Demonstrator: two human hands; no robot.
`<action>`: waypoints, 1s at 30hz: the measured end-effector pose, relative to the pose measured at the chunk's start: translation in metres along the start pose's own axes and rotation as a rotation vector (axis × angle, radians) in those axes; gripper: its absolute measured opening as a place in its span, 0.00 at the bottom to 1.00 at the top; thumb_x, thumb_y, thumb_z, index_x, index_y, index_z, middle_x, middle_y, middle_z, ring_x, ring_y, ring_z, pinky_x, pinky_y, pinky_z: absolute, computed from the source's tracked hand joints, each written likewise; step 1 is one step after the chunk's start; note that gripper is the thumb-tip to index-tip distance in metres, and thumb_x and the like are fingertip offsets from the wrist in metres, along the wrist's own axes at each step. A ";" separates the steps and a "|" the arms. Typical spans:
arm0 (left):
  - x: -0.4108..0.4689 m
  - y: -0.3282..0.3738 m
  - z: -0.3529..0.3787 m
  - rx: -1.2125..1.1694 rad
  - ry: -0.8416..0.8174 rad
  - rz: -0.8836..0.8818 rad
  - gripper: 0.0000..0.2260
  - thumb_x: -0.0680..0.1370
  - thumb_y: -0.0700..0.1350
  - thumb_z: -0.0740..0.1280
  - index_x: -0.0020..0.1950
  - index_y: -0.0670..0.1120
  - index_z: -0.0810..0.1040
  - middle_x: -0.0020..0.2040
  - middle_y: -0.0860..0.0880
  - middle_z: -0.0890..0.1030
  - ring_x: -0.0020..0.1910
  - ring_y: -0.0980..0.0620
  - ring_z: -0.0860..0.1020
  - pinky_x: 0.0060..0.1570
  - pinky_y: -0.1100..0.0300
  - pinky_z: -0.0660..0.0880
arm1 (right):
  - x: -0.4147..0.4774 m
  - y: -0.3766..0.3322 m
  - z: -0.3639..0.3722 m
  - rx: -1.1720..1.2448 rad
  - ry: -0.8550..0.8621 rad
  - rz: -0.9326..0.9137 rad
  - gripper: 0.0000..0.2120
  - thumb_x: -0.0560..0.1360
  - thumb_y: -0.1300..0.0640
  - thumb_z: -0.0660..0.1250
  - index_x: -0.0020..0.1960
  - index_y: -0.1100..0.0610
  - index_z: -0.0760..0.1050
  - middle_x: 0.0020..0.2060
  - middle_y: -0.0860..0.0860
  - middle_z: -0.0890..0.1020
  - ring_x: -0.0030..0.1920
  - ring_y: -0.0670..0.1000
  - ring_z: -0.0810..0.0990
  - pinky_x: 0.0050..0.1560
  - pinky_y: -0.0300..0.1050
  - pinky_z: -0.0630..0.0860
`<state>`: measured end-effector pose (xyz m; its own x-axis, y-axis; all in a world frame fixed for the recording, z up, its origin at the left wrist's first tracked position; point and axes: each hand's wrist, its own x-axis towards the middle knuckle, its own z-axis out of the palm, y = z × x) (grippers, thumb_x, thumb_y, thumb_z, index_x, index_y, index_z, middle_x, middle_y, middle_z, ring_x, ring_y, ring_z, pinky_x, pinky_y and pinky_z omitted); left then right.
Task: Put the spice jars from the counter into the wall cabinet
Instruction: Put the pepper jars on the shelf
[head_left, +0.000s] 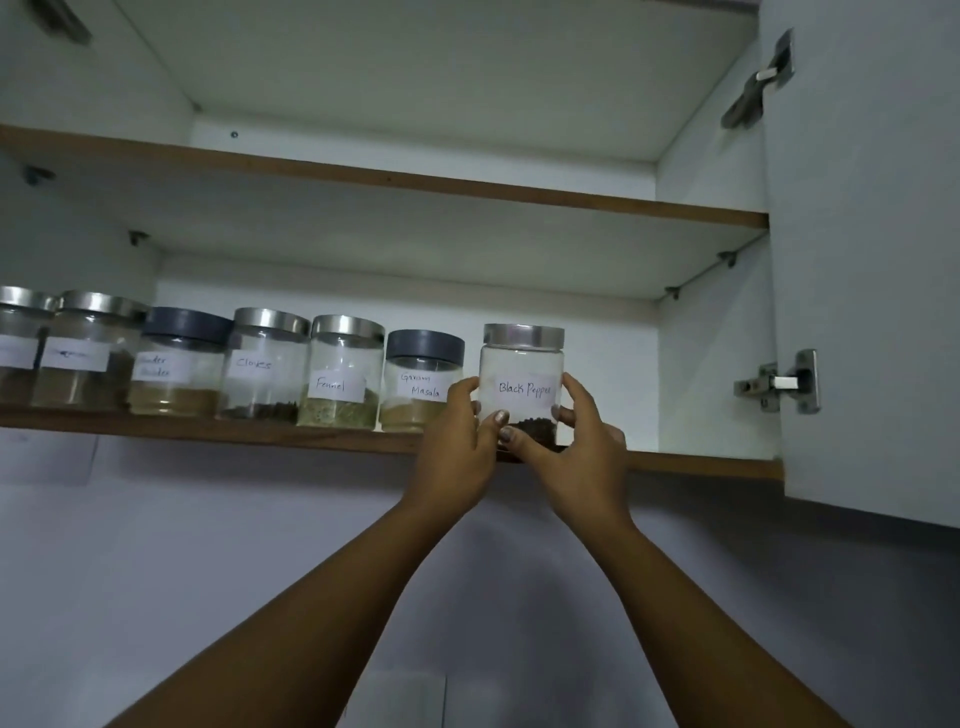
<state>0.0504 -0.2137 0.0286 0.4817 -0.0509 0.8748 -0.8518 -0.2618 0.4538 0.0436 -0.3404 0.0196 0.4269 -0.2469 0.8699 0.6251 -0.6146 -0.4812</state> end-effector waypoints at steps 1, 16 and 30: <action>0.003 -0.003 0.002 0.024 -0.003 0.002 0.18 0.80 0.43 0.59 0.70 0.45 0.63 0.59 0.43 0.77 0.55 0.47 0.78 0.54 0.46 0.77 | 0.003 0.004 0.001 -0.009 0.019 0.001 0.40 0.61 0.37 0.73 0.69 0.38 0.60 0.54 0.44 0.78 0.63 0.52 0.70 0.51 0.43 0.70; 0.003 -0.039 0.012 0.276 0.292 0.138 0.10 0.77 0.40 0.64 0.58 0.41 0.76 0.50 0.49 0.69 0.39 0.66 0.69 0.41 0.81 0.64 | 0.017 0.013 0.030 -0.428 0.031 -0.005 0.36 0.66 0.26 0.55 0.69 0.42 0.61 0.49 0.46 0.82 0.57 0.56 0.71 0.61 0.49 0.52; -0.059 -0.047 -0.017 0.361 -0.135 0.178 0.28 0.76 0.37 0.62 0.74 0.48 0.58 0.75 0.49 0.57 0.72 0.54 0.59 0.58 0.79 0.54 | -0.059 -0.011 0.048 -0.391 -0.066 -0.002 0.37 0.74 0.53 0.66 0.76 0.50 0.48 0.77 0.53 0.48 0.76 0.55 0.41 0.73 0.52 0.51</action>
<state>0.0589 -0.1816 -0.0411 0.3772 -0.2453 0.8931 -0.8086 -0.5573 0.1885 0.0436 -0.2832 -0.0314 0.4755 -0.2045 0.8556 0.3355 -0.8569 -0.3913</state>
